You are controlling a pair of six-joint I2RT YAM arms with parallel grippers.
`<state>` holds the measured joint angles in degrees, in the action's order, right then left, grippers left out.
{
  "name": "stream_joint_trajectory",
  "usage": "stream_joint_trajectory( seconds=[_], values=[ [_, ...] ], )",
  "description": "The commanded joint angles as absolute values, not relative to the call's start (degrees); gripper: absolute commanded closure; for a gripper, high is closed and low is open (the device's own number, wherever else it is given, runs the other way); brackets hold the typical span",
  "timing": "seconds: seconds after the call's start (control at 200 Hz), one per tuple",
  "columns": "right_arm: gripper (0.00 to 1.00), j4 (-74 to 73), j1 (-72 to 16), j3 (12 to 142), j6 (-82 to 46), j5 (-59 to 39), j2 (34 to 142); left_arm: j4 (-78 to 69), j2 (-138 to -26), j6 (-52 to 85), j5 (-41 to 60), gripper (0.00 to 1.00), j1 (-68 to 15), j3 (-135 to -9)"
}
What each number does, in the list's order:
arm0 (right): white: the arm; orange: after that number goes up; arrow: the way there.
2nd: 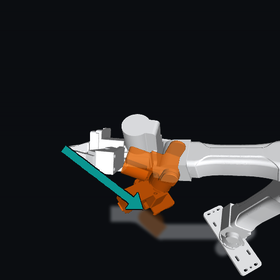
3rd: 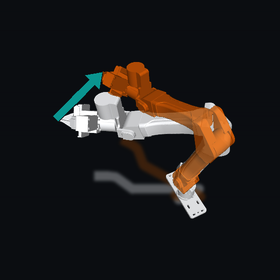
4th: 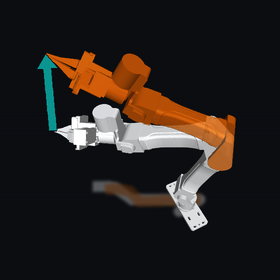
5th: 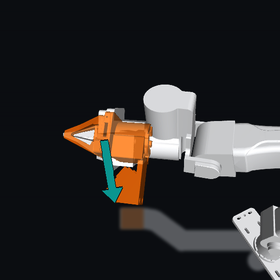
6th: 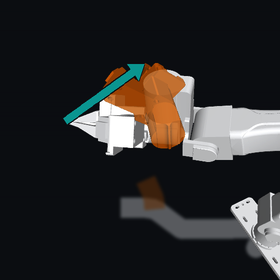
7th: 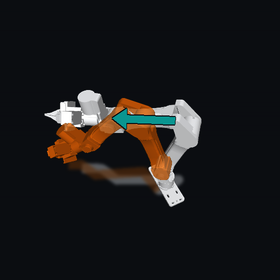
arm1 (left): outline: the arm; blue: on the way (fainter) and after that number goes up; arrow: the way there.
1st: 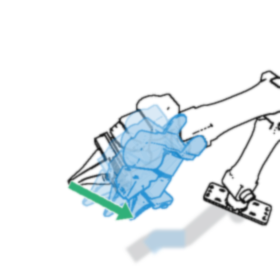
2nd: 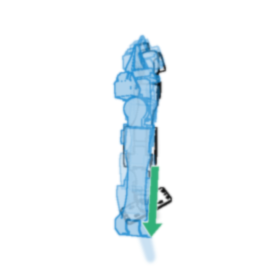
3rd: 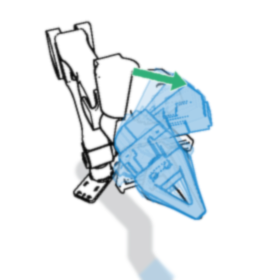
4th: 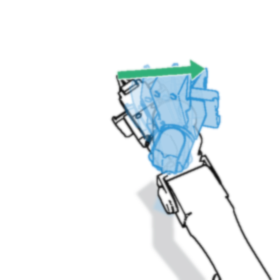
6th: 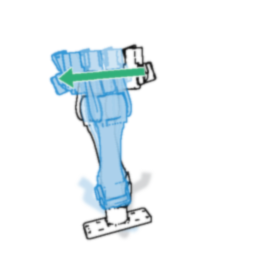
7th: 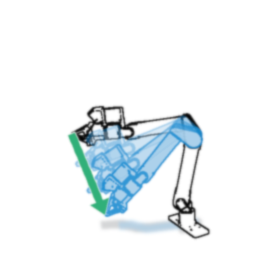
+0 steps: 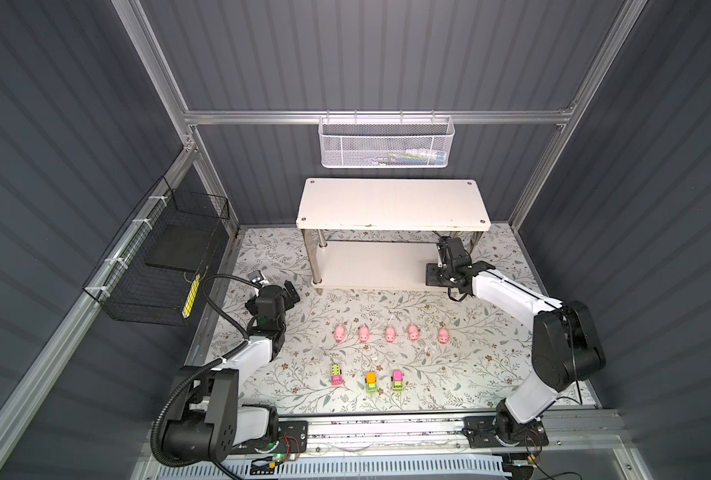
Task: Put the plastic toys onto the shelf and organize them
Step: 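Move the right gripper back over the pink-and-green toy car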
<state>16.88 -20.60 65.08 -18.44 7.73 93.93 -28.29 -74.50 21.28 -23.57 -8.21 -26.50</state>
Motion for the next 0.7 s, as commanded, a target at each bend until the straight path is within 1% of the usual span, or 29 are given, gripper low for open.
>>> stream_joint_trajectory(
  seconds=[0.0, 0.185, 0.295, 0.515, 0.6, 0.695],
  values=[
    [0.37, 14.5, -21.8, 62.1, -19.5, 5.8, 90.0, -28.5, -74.5, 21.1, -24.6, 0.00, -8.4, -26.4],
    [0.37, 14.4, -25.1, 57.3, -21.4, 6.8, 83.5, -28.4, -74.4, 21.0, -24.5, 0.00, -8.4, -26.7],
    [0.37, 15.3, -29.5, 53.8, -23.5, 9.8, 78.5, -28.1, -74.1, 21.0, -24.6, 0.00, -8.4, -26.5],
    [0.35, 19.7, -45.2, 46.8, -30.3, 22.5, 69.4, -28.3, -73.9, 21.3, -24.8, 0.00, -8.4, -26.3],
    [0.34, 19.6, -51.0, 43.4, -34.1, 25.6, 66.5, -28.8, -74.3, 21.7, -24.5, 0.00, -8.4, -26.2],
    [0.34, 21.4, -56.1, 41.8, -38.9, 26.7, 65.7, -29.1, -74.7, 22.2, -24.3, 0.00, -8.4, -26.0]
  ],
)
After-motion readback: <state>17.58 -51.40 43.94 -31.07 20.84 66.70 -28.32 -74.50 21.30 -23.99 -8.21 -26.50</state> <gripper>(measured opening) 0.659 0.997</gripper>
